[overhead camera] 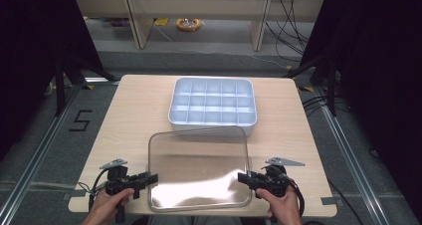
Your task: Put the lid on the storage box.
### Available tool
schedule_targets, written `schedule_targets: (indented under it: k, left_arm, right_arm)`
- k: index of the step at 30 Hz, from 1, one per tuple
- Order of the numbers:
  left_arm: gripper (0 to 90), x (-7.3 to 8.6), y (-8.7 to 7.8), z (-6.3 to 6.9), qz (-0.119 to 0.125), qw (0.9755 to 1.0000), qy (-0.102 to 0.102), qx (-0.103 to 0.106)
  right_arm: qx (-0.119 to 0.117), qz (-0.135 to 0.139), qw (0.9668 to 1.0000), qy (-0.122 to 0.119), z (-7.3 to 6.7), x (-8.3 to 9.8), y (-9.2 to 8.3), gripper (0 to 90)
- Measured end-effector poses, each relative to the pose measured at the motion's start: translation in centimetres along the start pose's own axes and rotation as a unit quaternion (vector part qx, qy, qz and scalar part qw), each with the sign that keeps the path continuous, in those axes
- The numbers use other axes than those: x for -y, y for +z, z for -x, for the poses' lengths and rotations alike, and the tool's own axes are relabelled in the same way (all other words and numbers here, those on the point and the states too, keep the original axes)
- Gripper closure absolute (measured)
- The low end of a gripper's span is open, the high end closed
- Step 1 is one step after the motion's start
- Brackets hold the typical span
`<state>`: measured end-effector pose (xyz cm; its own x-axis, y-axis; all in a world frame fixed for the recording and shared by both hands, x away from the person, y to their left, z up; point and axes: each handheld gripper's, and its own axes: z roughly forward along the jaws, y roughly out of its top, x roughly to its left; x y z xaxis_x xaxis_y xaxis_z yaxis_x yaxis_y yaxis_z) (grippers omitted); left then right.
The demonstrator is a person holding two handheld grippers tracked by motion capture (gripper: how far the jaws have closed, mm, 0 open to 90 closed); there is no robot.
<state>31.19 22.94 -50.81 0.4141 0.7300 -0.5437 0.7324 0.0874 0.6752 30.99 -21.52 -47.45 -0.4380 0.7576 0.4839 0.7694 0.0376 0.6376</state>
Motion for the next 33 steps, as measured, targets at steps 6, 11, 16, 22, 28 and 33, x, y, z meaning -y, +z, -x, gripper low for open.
schedule_targets:
  k: [6,11,16,22,28,33]
  left_arm:
    - [55.2,0.0,-0.5,0.8,0.009,0.9997,0.015,-0.018]
    - [56.5,-0.1,-1.0,1.7,0.014,0.999,0.03,-0.03]
    - [58.7,-0.4,-1.3,2.8,0.02,0.9975,0.054,-0.041]
    - [60.3,-0.9,-1.3,3.5,0.021,0.9979,0.047,-0.039]
    - [61.2,-2.2,-1.7,4.6,0.037,0.9967,0.061,-0.039]
    - [60.9,-4.0,-1.8,5.4,0.047,0.9948,0.077,-0.047]
  right_arm:
    - [0.033,-0.005,0.9993,-0.016,-0.5,0.2,0.5,57.3]
    - [0.059,-0.007,0.9977,-0.035,-1.5,-0.1,0.1,55.3]
    - [0.084,-0.002,0.9951,-0.051,-2.0,-0.6,-0.4,54.4]
    - [0.093,0.022,0.9928,-0.072,-2.5,-1.2,-1.4,55.0]
    - [0.1,0.039,0.991,-0.079,-2.8,-2.3,-2.5,54.5]
    - [0.092,0.054,0.9917,-0.072,-2.6,-3.4,-2.9,53.9]
